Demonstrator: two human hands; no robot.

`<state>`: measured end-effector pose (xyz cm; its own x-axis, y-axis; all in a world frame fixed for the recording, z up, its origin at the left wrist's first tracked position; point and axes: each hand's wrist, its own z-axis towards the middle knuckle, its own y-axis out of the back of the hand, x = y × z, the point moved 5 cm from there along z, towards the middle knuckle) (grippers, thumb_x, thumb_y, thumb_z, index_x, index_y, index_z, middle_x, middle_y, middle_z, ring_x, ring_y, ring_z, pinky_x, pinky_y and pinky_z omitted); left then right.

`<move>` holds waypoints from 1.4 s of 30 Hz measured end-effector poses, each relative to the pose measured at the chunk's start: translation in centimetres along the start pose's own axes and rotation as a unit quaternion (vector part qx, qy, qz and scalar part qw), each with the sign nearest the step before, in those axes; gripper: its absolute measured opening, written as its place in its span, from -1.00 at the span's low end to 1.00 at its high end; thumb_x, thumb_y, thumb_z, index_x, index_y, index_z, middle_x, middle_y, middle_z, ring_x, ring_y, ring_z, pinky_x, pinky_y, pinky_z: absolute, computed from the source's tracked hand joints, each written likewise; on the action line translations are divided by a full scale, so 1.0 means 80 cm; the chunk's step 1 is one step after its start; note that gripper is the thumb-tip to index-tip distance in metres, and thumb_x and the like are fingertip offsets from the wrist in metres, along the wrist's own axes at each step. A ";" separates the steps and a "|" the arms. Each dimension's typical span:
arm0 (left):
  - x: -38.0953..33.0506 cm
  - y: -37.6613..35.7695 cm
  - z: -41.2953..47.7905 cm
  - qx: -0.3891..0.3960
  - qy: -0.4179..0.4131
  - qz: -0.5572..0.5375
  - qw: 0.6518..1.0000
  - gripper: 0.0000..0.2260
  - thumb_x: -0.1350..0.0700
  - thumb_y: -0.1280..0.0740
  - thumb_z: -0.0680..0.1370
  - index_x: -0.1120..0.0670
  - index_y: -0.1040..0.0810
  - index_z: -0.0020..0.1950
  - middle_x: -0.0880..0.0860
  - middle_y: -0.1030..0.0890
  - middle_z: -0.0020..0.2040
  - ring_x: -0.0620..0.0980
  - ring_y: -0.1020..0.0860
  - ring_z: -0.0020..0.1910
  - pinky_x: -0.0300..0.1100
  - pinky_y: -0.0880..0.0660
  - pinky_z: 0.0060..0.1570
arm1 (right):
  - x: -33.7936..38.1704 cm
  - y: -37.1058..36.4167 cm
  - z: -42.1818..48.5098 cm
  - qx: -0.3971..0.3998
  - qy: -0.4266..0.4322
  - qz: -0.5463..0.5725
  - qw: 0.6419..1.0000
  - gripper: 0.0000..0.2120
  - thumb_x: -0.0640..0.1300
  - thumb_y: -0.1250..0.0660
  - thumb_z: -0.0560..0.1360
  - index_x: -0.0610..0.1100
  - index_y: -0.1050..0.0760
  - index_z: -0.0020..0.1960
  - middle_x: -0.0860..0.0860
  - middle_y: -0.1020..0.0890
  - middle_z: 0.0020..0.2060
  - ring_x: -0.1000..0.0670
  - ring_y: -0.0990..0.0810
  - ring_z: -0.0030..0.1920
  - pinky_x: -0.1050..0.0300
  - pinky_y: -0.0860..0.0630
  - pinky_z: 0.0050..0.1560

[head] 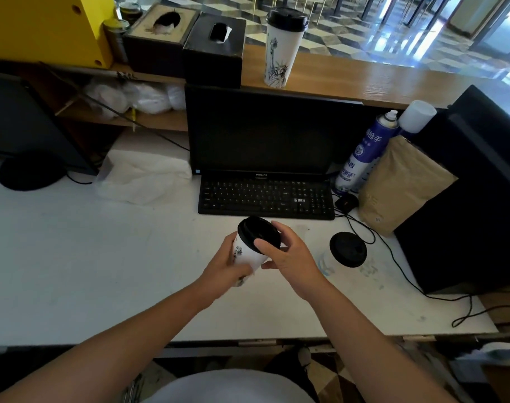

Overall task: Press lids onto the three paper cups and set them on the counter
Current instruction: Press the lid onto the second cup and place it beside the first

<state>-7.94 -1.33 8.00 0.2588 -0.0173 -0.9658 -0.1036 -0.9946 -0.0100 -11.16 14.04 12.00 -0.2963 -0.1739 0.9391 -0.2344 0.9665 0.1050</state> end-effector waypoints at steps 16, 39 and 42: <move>0.058 -0.004 0.024 -0.061 0.173 -0.152 0.971 -0.71 -0.25 -0.06 0.64 -0.33 -0.56 0.17 -0.13 -0.52 0.27 -0.07 -0.43 0.31 0.06 -0.51 0.19 | -0.088 -0.009 0.015 -0.090 -0.149 0.197 0.965 -0.70 -0.17 -0.26 0.66 -0.28 -0.58 0.30 -0.17 -0.65 0.24 -0.11 -0.61 0.29 0.09 -0.56 0.23; 0.046 0.029 0.040 -0.081 -0.043 0.163 0.982 -0.72 0.11 -0.04 0.71 0.15 -0.46 0.30 0.08 -0.56 0.17 0.08 -0.56 0.16 0.02 -0.61 0.09 | -0.084 -0.022 0.033 -0.113 0.011 -0.213 0.970 -0.64 -0.05 -0.03 0.72 -0.23 -0.51 0.22 -0.18 -0.66 0.02 -0.17 -0.64 0.01 -0.19 -0.62 0.06; 0.036 0.029 0.039 -0.104 -0.078 0.226 0.965 -0.73 0.16 -0.07 0.70 0.16 -0.46 0.32 0.01 -0.56 0.15 0.03 -0.56 0.15 -0.37 -0.45 0.08 | -0.079 -0.022 0.032 -0.116 0.002 -0.222 0.968 -0.65 -0.05 -0.03 0.72 -0.23 -0.51 0.18 -0.17 -0.64 0.00 -0.17 -0.62 -0.01 -0.22 -0.62 0.00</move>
<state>-10.46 -3.33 4.39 0.0837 -0.4548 -0.8866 0.0274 -0.8884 0.4583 -11.26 12.95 5.07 -0.2105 -0.5822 0.7853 -0.1245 0.8127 0.5692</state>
